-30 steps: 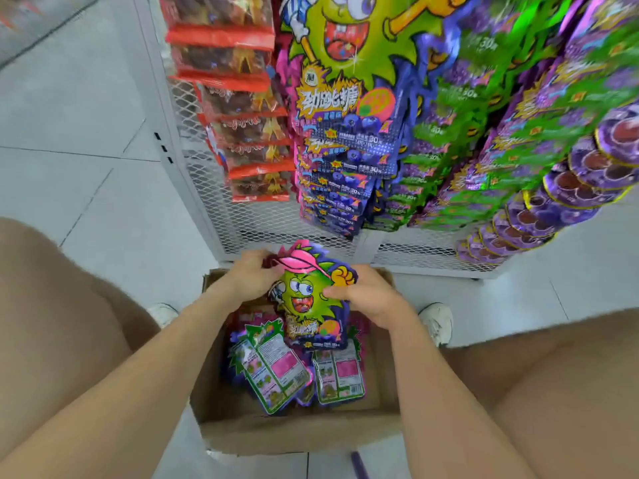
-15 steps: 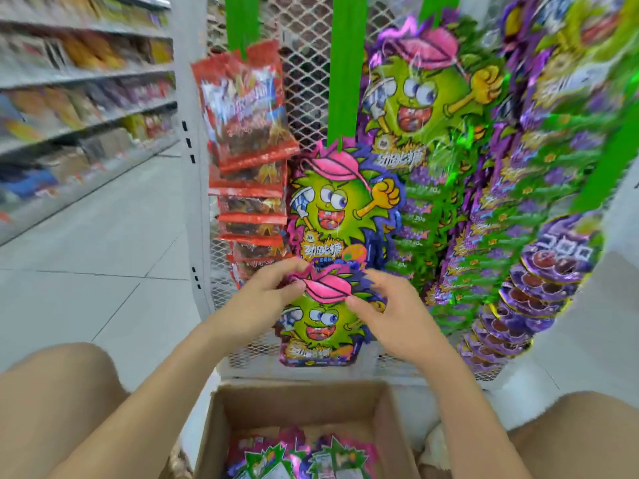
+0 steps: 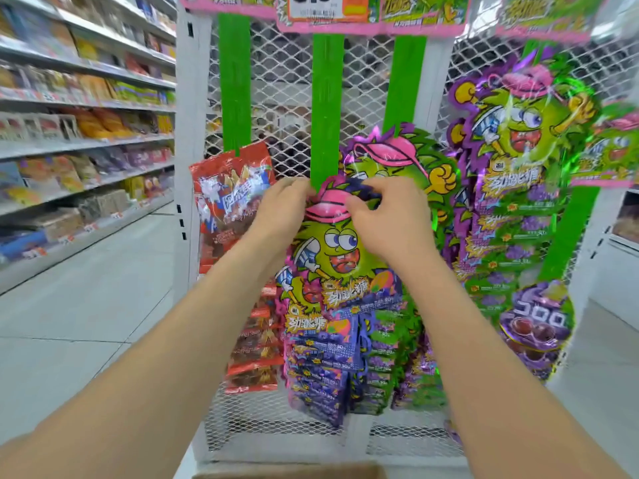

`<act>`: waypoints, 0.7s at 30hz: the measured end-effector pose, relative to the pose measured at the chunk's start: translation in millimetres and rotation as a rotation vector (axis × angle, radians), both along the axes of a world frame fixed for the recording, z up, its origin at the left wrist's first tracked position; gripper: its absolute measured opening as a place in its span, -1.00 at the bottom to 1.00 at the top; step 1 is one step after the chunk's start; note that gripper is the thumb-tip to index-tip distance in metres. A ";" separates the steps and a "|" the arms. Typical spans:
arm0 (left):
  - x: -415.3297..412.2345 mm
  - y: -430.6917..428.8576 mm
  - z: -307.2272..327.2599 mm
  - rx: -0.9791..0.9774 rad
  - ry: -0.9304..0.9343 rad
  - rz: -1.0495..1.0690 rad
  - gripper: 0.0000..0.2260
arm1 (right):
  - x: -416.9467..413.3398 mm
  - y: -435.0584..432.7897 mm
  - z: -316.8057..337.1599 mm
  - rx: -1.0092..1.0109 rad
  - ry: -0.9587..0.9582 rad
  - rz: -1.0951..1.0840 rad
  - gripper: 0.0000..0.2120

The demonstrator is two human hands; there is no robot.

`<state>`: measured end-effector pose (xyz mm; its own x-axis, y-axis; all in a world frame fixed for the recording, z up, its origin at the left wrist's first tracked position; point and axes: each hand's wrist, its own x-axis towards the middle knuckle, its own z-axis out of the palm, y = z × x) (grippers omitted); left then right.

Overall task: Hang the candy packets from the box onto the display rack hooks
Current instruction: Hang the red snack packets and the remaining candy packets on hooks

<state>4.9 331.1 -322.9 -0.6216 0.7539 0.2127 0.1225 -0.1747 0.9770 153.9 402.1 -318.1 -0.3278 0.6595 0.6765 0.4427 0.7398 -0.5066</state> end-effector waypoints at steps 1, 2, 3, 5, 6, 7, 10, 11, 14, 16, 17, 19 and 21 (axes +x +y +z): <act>-3.5 2.2 1.3 -0.006 -0.050 -0.022 -0.69 | -5.2 2.5 5.1 -0.029 0.011 0.008 -0.75; -3.7 1.2 3.2 -0.001 -0.073 -0.045 -0.73 | -9.8 4.3 9.0 -0.054 0.023 0.018 -0.75; -5.4 1.6 4.2 -0.004 -0.081 -0.056 -0.74 | -14.4 6.3 11.7 -0.076 0.034 0.023 -0.72; -10.4 3.6 4.1 -0.030 -0.075 -0.050 -0.64 | -21.4 8.9 16.1 -0.103 0.058 0.027 -0.66; -14.3 5.8 2.5 -0.036 -0.083 -0.069 -0.43 | -24.0 9.7 17.6 -0.110 0.065 0.024 -0.64; -25.1 13.6 -4.3 -0.049 -0.090 -0.089 -0.20 | -26.0 10.2 18.9 -0.119 0.066 0.017 -0.62; -20.9 4.9 1.6 -0.087 0.000 -0.087 -0.16 | -28.4 7.3 19.0 -0.129 0.072 -0.005 -0.62; -12.1 -1.8 7.5 -0.097 0.059 -0.096 -0.32 | -28.7 6.0 18.1 -0.128 0.074 -0.016 -0.62; -5.1 -2.2 9.7 -0.100 0.130 -0.115 -0.67 | -27.4 5.8 15.3 -0.136 0.064 -0.036 -0.60; -5.3 -2.4 8.4 -0.117 0.135 -0.104 -0.67 | -24.3 6.0 13.8 -0.144 0.032 -0.033 -0.57; -7.1 -2.3 7.0 -0.124 0.136 -0.106 -0.66 | -22.4 6.2 12.5 -0.144 0.013 -0.025 -0.57; -10.1 -3.5 3.5 -0.132 0.157 -0.123 -0.67 | -19.3 7.4 6.9 -0.149 -0.016 -0.009 -0.59; -8.1 -8.4 -1.3 -0.120 0.237 -0.130 -0.72 | -17.9 9.0 -2.3 -0.130 -0.035 -0.011 -0.61</act>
<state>-3.1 322.8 -324.2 -0.4619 0.8525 0.2448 0.3334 -0.0888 0.9386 136.0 411.1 -320.5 -0.3423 0.7441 0.5736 0.4695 0.6643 -0.5816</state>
